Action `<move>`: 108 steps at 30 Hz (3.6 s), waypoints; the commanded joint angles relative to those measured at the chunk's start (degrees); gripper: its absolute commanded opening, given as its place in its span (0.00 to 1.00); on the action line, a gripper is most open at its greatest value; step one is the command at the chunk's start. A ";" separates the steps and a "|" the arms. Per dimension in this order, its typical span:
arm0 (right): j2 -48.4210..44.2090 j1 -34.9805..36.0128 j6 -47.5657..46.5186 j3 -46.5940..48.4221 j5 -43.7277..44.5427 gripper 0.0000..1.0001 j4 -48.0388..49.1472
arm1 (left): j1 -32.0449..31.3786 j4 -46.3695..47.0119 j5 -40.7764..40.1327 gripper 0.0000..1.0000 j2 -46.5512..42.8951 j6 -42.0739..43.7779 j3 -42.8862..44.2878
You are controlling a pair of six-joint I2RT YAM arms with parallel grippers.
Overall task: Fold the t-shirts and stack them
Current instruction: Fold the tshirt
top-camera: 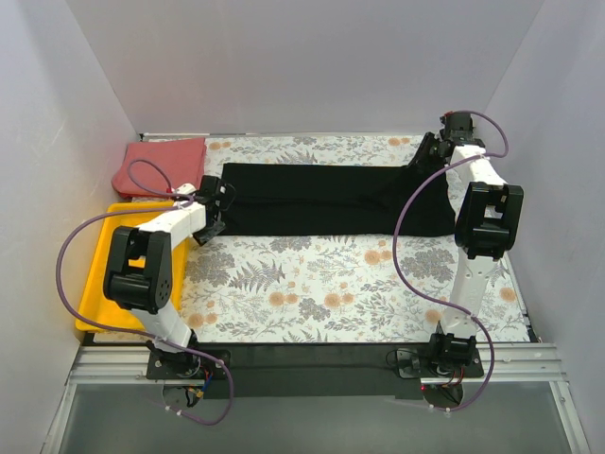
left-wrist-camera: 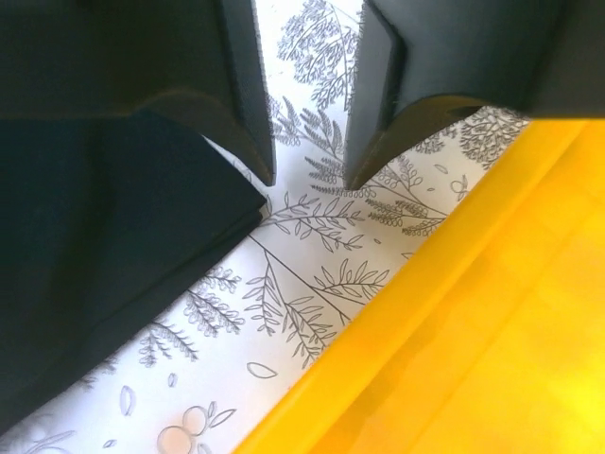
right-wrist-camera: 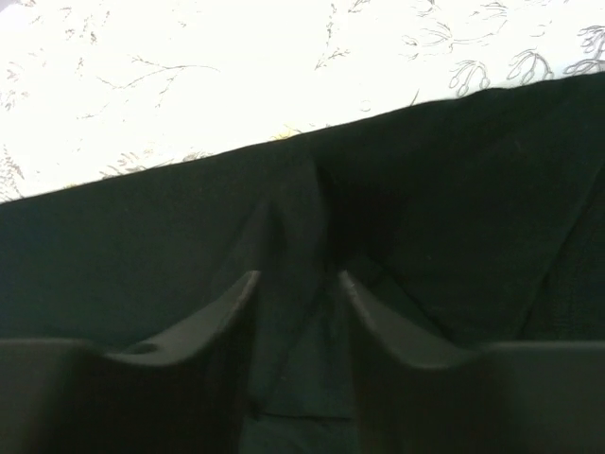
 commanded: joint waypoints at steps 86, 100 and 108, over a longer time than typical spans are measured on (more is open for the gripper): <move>-15.50 10.95 -3.66 -36.59 -20.60 0.39 23.43 | -16.90 19.10 8.06 0.71 -12.17 20.58 -9.91; -15.76 13.76 -7.69 -41.95 -15.94 0.09 22.99 | -16.90 19.81 8.24 0.70 -9.36 20.93 -7.45; -16.99 16.75 -11.21 -39.15 -12.25 0.20 19.21 | -16.90 19.98 7.45 0.71 -9.27 21.02 -7.19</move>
